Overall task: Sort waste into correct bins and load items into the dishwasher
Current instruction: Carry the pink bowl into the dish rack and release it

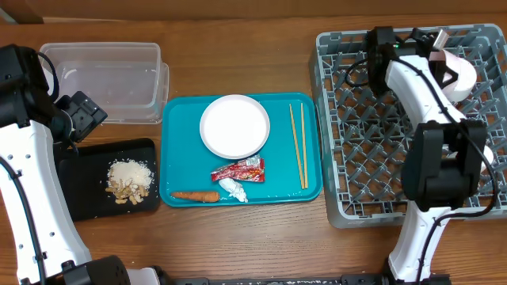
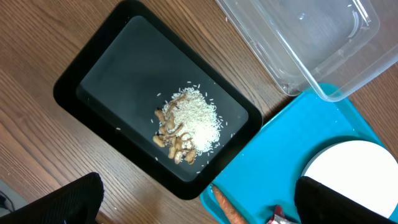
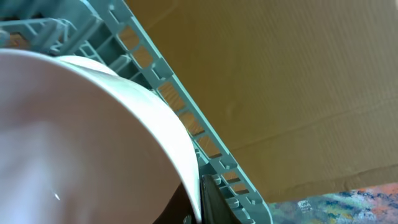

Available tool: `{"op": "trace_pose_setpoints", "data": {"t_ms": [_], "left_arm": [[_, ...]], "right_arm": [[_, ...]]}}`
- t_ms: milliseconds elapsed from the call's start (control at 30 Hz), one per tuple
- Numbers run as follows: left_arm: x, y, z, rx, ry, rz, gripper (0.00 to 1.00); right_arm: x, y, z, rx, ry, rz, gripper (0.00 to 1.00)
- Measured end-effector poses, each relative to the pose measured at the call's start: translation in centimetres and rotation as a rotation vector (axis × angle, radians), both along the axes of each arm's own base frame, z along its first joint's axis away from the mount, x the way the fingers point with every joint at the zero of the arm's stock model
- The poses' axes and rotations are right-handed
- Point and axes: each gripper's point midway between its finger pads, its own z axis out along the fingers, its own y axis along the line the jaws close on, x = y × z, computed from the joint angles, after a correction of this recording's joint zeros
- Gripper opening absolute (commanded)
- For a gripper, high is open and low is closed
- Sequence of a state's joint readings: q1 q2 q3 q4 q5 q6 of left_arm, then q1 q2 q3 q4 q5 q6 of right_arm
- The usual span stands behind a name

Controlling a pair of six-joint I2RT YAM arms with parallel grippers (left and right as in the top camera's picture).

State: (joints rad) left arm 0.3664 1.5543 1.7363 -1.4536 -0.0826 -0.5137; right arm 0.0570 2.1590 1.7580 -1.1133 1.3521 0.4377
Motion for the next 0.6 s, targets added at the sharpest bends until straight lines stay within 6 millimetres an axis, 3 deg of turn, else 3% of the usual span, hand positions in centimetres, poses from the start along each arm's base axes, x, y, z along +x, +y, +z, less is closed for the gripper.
{"op": "trace_pose_setpoints", "data": {"t_ms": [133,200,233,400,500,600], "left_arm": [[0.0,0.0,0.0,0.0,0.0,0.0,1.0],[0.0,0.0,0.0,0.0,-0.001,0.0,1.0],[0.0,0.0,0.0,0.0,-0.001,0.0,1.0],[0.1,0.0,0.0,0.001,-0.002,0.0,1.0],[0.1,0.0,0.0,0.002,-0.005,0.0,1.0],[0.2,0.1,0.1,0.002,-0.006,0.0,1.0]], "right_arm": [[0.2,1.8,-0.3,0.013,0.028,0.041,0.06],[0.0,2.3,-0.7,0.032,0.053,0.051,0.14],[-0.3,2.7,-1.3,0.07,0.078,0.057,0.21],[-2.9,5.2,-6.6,0.359,0.256,0.061,0.35],[-3.6,6.2,-7.9,0.457,0.29,0.056,0.39],[-4.0,6.9,-8.5,0.52,0.296,0.051,0.55]]}}
